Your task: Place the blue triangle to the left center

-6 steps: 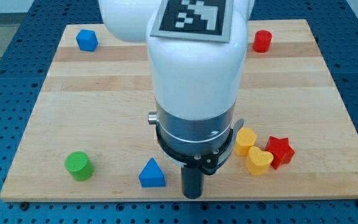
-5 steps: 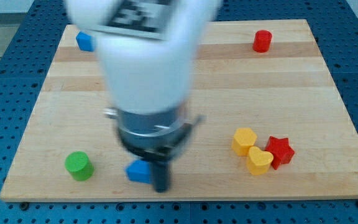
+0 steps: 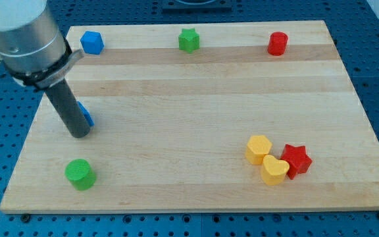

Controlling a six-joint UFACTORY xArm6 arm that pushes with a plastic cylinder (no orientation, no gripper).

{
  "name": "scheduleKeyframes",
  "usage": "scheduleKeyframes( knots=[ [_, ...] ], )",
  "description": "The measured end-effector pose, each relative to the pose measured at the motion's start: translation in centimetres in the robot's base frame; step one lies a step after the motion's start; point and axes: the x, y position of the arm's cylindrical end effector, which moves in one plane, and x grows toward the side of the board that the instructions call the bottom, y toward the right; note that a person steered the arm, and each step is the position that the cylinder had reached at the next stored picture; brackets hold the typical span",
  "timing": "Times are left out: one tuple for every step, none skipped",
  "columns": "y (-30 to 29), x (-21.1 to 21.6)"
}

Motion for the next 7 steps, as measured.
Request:
scheduleKeyframes(
  knots=[
    [0.0, -1.6],
    [-0.1, -3.7],
    [0.0, -4.6],
    [0.8, -4.8],
    [-0.7, -5.3],
    [-1.8, -5.6],
    [-1.6, -4.5]
  ],
)
